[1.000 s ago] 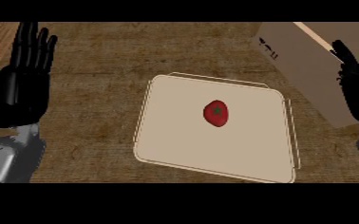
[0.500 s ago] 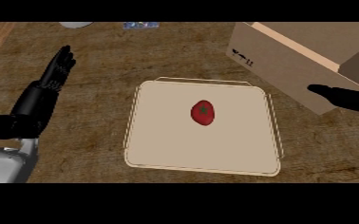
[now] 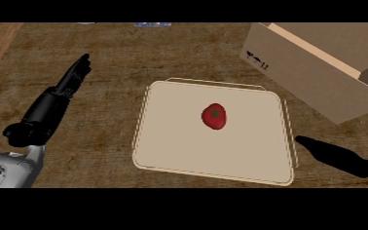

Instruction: Pick the tomato from the tray and place it in the cardboard box

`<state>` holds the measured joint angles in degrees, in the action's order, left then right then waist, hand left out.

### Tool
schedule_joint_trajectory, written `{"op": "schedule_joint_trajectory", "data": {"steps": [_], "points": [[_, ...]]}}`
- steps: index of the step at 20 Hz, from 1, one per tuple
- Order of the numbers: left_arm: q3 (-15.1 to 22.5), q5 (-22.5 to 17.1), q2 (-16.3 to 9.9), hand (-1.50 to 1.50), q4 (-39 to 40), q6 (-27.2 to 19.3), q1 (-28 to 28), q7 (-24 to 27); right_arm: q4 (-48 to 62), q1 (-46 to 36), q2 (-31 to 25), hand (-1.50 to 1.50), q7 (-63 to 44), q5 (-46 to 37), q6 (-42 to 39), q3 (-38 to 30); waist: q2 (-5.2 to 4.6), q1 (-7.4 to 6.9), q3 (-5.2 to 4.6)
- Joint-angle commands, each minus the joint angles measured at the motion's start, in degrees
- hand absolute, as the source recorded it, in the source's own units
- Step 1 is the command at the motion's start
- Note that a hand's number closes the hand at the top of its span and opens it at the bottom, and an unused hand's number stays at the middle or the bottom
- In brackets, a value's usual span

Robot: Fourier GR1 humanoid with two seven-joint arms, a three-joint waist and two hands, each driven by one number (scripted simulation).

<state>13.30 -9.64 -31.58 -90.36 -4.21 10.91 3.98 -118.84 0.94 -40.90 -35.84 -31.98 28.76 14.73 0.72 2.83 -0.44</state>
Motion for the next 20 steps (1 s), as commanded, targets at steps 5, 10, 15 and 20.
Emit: {"op": "schedule_joint_trajectory", "data": {"steps": [5,10,15,20], "points": [[2.0,1.7,1.5,0.00,1.1,1.4,0.9,2.0,-9.0,-3.3,-1.9,-1.50,-24.8,-10.1,-21.9,12.7,-0.69,-3.19,-0.10],[4.1,2.7,3.1,0.00,0.9,2.2,3.1,1.1,-8.0,-14.4,3.7,-1.50,-37.4,-6.1,-35.5,18.2,-1.04,-5.33,-0.10],[2.5,2.3,3.0,0.00,2.5,2.3,4.1,1.0,-1.7,-21.3,10.4,-1.50,-45.0,-5.4,-42.5,21.1,-0.92,-5.51,-0.11],[3.3,3.3,4.2,0.00,3.6,1.8,4.3,1.0,8.8,-26.9,18.3,-1.50,-48.1,-3.6,-44.7,21.1,-1.09,-5.39,-0.02]]}}
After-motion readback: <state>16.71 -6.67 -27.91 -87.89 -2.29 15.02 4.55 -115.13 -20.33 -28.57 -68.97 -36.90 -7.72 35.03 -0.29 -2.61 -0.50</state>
